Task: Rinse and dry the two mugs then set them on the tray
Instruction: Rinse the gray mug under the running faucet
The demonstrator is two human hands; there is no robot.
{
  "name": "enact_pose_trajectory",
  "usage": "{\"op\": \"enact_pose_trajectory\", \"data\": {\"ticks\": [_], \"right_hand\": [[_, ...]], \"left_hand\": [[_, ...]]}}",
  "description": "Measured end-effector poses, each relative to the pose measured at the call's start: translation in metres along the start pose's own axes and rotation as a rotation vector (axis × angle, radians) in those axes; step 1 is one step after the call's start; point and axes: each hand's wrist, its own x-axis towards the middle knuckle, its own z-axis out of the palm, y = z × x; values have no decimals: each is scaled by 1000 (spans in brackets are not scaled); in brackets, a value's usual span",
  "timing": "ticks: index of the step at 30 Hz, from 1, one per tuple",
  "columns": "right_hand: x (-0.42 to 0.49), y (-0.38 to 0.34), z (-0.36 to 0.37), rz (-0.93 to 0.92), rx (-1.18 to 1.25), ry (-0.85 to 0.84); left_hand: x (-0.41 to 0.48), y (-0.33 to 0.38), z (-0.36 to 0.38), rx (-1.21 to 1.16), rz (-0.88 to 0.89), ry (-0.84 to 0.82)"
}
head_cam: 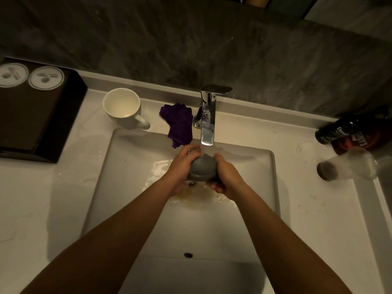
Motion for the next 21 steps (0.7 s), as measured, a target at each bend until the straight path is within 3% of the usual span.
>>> {"op": "enact_pose_trajectory", "data": {"ticks": [3,5,8,11,13,17,19,21], "right_hand": [[-1,13,9,-325,-61,180],[2,17,12,-373,-76,211],[4,9,9,-95,19,215],[-6,-3,5,191,225,16],[-5,1,9,92,188,79],[0,16,23,-408,-180,389],[0,10,21,-309,-117,381],[3,2,12,-12,144,256]], "left_hand": [[-2,11,-1,-154,-344,17],[0,10,1,-216,-400,40],[1,-6,9,-200,-247,121],[-6,-11,12,-103,16,175],[-6,-4,11,-68,35,194],[-8,17,13,-188,-316,126],[-5,14,15,-113,-240,108],[-9,7,15,10,-25,98]]}}
